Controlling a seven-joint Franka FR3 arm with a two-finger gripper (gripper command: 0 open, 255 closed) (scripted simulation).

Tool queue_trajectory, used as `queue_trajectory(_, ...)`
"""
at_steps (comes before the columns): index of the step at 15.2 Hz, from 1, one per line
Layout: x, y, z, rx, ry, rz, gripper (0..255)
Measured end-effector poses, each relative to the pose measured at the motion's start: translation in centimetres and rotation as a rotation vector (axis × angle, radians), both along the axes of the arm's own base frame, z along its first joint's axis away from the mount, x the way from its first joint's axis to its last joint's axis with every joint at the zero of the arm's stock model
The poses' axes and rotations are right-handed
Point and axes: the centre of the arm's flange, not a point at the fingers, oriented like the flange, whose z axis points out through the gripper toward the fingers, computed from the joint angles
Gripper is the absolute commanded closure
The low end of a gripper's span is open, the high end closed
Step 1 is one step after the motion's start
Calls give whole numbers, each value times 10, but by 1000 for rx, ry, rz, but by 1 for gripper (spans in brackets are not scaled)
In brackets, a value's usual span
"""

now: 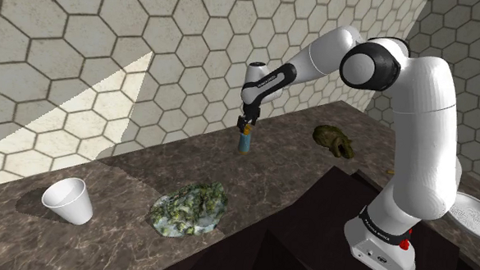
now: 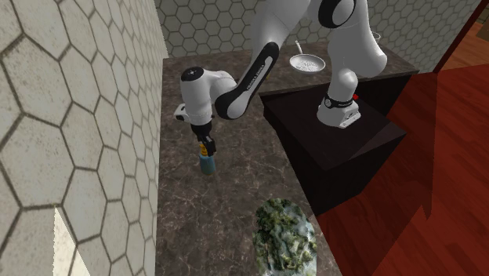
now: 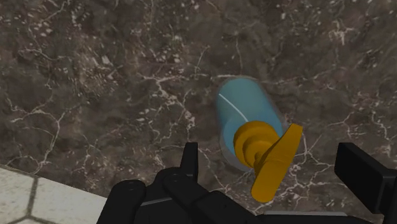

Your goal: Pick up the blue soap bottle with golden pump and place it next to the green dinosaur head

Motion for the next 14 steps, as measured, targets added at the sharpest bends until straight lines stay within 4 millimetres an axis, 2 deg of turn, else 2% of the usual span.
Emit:
queue_trajectory(6,0,0,-2,0,-1,0,0)
queue_trajectory(7,0,0,-2,0,-1,0,255)
queue_trajectory(14,0,0,-1,0,-1,0,255)
